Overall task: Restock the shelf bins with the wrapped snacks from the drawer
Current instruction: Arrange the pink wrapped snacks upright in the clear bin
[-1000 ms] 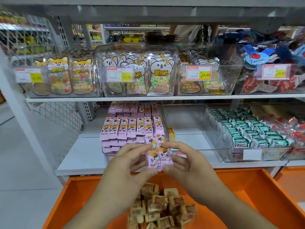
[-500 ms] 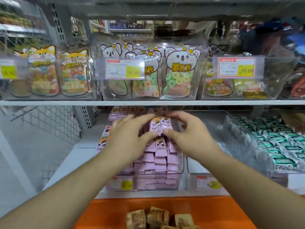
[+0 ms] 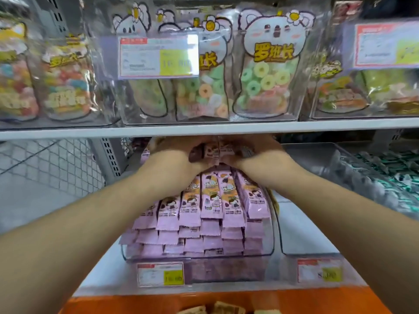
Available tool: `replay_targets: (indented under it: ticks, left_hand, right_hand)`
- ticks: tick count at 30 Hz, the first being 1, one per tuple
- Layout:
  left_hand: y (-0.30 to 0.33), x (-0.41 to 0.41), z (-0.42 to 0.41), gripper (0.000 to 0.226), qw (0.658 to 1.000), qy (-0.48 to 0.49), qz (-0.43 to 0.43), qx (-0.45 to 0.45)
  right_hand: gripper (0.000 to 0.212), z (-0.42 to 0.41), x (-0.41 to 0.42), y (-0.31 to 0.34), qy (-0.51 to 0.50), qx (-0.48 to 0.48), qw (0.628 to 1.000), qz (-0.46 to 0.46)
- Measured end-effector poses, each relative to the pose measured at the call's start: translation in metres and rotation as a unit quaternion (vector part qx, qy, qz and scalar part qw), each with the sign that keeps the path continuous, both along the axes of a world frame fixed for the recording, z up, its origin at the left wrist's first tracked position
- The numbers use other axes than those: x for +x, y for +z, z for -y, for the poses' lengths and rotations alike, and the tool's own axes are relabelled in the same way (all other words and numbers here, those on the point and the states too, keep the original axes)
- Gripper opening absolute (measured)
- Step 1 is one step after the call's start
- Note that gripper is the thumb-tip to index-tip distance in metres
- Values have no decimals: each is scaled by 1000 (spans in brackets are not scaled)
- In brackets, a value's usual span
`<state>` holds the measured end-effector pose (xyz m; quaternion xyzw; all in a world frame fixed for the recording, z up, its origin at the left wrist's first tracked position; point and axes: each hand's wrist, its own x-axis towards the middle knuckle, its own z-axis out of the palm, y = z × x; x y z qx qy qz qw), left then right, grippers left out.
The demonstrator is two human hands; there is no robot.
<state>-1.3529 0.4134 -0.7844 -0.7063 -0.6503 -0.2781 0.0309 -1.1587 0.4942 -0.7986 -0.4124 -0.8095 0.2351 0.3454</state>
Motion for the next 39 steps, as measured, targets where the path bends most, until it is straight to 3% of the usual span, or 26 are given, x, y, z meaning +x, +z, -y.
replay_targets:
  ticks: [7, 11, 21, 24, 28, 31, 39]
  left_hand:
    - [1, -5, -8, 46, 998, 1, 37, -50]
    - [0, -6, -8, 48, 998, 6, 13, -55]
    - [-2, -4, -5, 66, 996, -3, -30, -86]
    - [-2, -3, 4, 57, 997, -3, -31, -77]
    - [2, 8, 32, 45, 995, 12, 1, -98]
    - [4, 21, 65, 47, 995, 33, -28, -95]
    - [-17, 63, 186, 55, 997, -57, 21, -38]
  right_hand:
    - [43, -2, 2, -4, 20, -21, 999, -15]
    - [40, 1, 2, -2, 20, -41, 998, -32]
    - [44, 19, 11, 7, 14, -66, 998, -8]
    - [46, 24, 16, 9, 16, -72, 997, -1]
    - [47, 40, 24, 11, 19, -78, 997, -4]
    - [42, 63, 35, 12, 15, -87, 996, -11]
    - [45, 173, 81, 6, 66, 6, 997, 34]
